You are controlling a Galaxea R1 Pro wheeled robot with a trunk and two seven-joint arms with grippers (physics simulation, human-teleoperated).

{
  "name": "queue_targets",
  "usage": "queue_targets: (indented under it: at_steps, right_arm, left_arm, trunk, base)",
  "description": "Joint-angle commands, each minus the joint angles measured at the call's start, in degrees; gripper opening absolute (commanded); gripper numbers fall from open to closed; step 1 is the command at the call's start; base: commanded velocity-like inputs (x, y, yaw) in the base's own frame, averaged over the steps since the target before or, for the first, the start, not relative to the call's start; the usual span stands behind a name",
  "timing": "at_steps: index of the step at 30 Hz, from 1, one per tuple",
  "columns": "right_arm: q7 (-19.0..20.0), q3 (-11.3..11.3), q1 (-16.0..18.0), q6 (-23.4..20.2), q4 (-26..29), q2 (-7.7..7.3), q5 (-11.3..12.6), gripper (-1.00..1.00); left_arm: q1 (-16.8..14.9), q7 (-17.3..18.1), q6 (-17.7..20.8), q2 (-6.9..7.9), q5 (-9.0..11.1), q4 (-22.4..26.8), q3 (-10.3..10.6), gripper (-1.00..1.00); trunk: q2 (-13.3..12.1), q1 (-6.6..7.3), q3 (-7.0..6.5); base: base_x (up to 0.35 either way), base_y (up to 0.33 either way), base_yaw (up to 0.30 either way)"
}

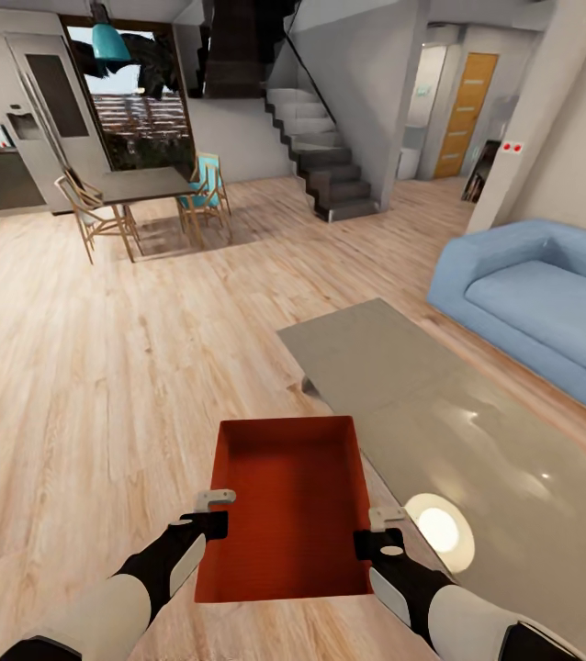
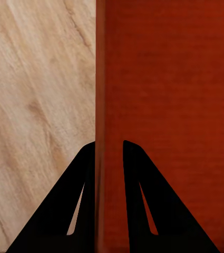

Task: Move the two storage containers from the living room to the garage. In the garage, place one container on the floor and stack the other container on top of it (either order is fine).

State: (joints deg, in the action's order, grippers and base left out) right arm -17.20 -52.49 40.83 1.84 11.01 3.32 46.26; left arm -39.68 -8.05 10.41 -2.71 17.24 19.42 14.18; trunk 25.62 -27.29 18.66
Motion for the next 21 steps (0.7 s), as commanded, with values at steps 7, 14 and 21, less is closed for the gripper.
queue_targets:
  at_steps: [7,14,21]
  right_arm:
    - [-0.2,-0.5,0.0,0.2,-0.5,-0.07,1.5,-1.0]
    - [-0.2,-0.5,0.0,0.2,-0.5,-0.07,1.5,-1.0]
    - [-0.2,-0.5,0.0,0.2,-0.5,-0.07,1.5,-1.0]
  left_arm:
    - [0.0,-0.8,0.3,0.41,0.0,0.3,1.1,-1.0]
    - [0.0,-0.8,0.3,0.43,0.0,0.3,1.1,-1.0]
    - [0.0,-0.8,0.3,0.43,0.0,0.3,1.1,-1.0]
  trunk:
    - [0.1,-0.03,0.09]
    - [0.1,-0.03,0.09]
    - [0.1,-0.03,0.09]
  base:
    - [0.0,0.0,0.27]
    - [0.0,0.0,0.27]
    - [0.0,0.0,0.27]
